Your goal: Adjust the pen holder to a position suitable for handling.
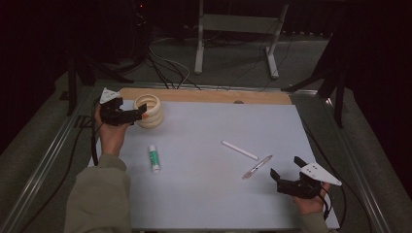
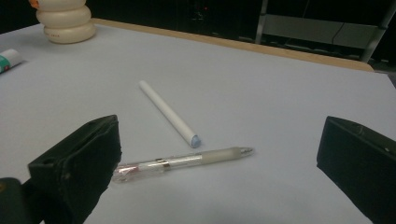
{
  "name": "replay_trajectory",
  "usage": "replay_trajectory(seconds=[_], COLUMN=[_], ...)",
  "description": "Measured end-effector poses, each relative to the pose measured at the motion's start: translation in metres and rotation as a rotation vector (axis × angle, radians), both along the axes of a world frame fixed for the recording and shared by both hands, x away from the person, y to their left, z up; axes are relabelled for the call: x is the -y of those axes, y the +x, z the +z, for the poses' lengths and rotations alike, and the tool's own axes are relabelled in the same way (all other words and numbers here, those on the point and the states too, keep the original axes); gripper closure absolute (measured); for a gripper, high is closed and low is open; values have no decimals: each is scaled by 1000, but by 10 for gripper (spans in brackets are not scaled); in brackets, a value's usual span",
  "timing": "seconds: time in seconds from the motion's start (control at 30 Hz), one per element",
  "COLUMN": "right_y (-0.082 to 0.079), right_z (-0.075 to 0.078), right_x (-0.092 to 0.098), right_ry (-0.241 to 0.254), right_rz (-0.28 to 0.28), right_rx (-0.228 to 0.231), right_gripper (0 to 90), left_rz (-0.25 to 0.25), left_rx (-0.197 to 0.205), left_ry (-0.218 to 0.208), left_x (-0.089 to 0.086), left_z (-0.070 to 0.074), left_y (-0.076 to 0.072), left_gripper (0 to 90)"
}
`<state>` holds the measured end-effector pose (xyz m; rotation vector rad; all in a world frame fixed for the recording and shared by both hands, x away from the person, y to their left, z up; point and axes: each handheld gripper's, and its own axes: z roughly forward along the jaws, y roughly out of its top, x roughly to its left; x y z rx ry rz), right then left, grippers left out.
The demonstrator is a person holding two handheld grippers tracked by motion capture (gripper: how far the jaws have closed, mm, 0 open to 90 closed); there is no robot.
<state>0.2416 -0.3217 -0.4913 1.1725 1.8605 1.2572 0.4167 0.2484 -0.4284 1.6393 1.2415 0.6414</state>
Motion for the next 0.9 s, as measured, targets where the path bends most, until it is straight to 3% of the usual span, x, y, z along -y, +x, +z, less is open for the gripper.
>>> replay_trajectory(seconds=[0.37,0.53,0.7,0.8,0.9], right_y=[1,1,1,1,1], right_z=[0,0,0,0,0], right_x=[-1,-2,-1,-1,-2], right_ry=[2,-4,-2,-4,-7], right_rz=[2,8,7,9,11], right_rx=[-3,-3,-6,-6,-5], right_gripper=[0,0,0,0,0], left_rz=[70,107,171,197,223], left_rx=[-61,-127,-186,-217,-246], left_ry=[-10,-30,-66,-62,-65], left_x=[4,3,3,3,1], left_z=[-9,-15,-21,-24,-27], left_y=[19,29,34,37,39], left_gripper=[21,45,219,346,393])
